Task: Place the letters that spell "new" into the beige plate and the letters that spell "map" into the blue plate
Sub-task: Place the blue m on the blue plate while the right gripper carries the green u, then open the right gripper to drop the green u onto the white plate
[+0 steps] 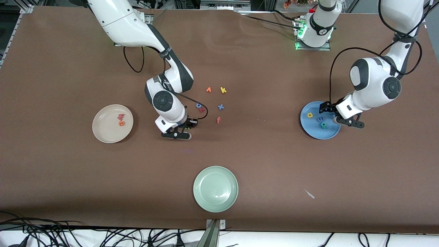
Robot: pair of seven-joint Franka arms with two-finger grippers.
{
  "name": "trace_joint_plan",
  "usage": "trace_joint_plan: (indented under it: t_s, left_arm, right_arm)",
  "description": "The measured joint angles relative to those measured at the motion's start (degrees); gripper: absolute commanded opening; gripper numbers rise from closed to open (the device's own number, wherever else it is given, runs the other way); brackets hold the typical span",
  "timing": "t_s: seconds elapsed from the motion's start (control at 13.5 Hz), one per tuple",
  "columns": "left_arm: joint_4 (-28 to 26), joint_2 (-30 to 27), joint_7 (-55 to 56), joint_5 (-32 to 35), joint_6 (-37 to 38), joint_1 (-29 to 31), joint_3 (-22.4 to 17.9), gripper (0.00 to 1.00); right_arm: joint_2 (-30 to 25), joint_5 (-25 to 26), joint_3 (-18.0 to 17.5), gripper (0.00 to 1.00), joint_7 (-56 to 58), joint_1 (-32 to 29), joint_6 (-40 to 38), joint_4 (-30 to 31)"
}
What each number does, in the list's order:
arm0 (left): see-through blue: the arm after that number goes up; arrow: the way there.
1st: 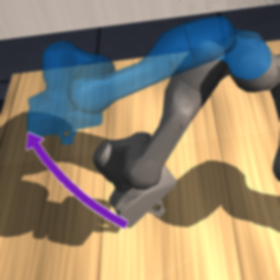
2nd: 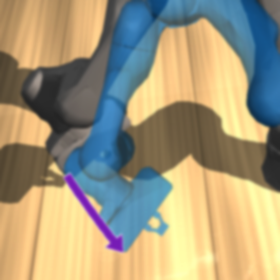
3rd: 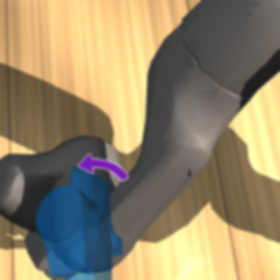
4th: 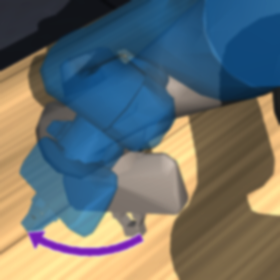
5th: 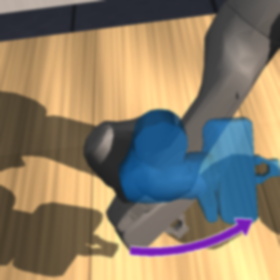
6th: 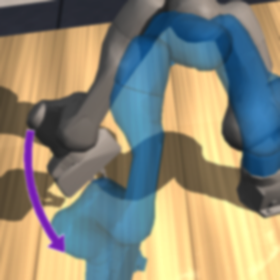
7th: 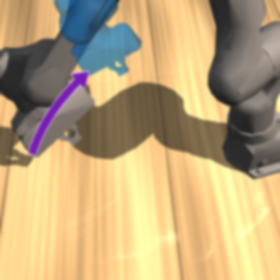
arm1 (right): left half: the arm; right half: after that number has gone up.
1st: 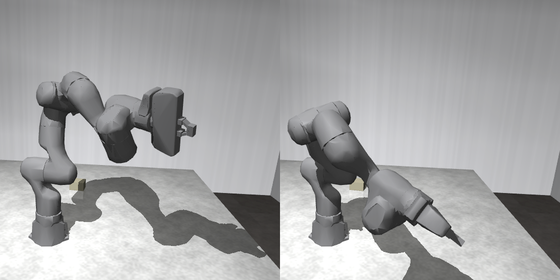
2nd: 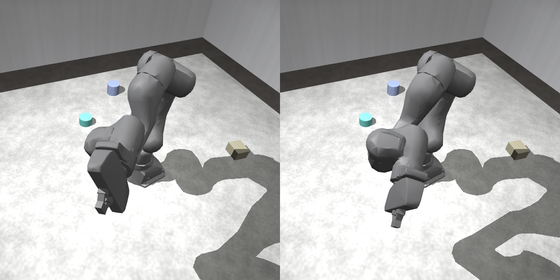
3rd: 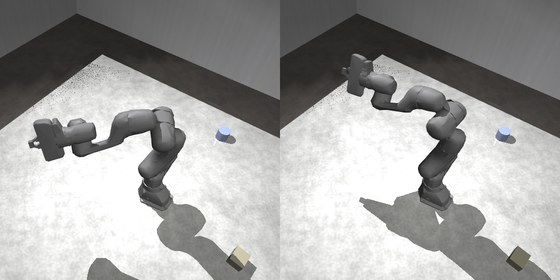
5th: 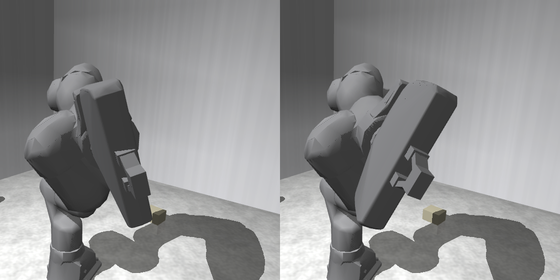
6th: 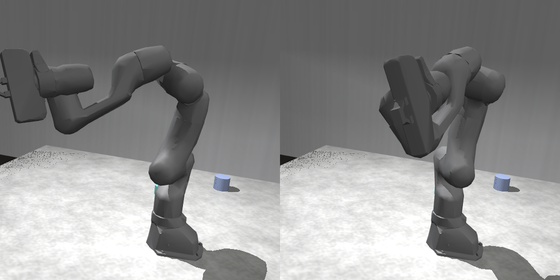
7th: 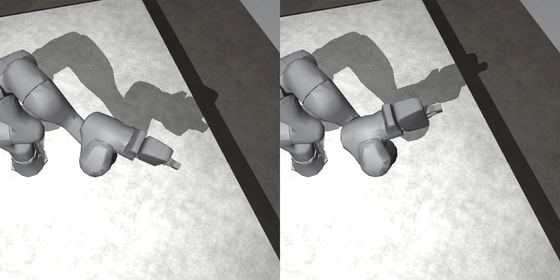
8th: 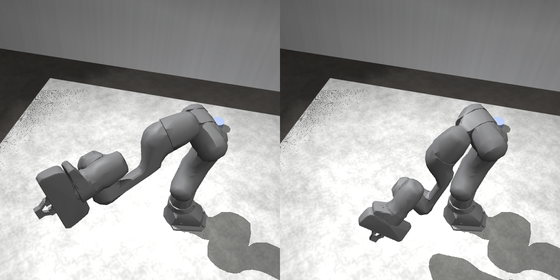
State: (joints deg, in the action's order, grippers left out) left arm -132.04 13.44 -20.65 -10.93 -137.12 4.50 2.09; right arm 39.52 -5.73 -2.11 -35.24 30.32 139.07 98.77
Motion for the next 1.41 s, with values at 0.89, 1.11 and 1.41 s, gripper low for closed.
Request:
trace_joint_plan:
  t_s: [0.89, 1.11, 1.41]
  left_arm:
    - [17.42, -23.93, 7.27, 9.46, 35.68, -0.81, 1.14, 1.0]
    - [29.13, -24.04, 14.61, 14.27, 49.6, -3.57, 3.0, 1.0]
    - [35.79, -23.66, 16.8, 13.57, 55.89, -3.62, 1.82, 1.0]
  right_arm:
    - [-4.77, -0.09, 19.04, 0.16, 14.04, -1.19, -30.51, -6.84]
    - [-4.99, -0.23, 23.44, 0.16, 23.25, -1.39, -30.14, -4.87]
    - [-9.83, -0.38, 24.24, 0.16, 31.22, -1.51, -17.53, 6.11]
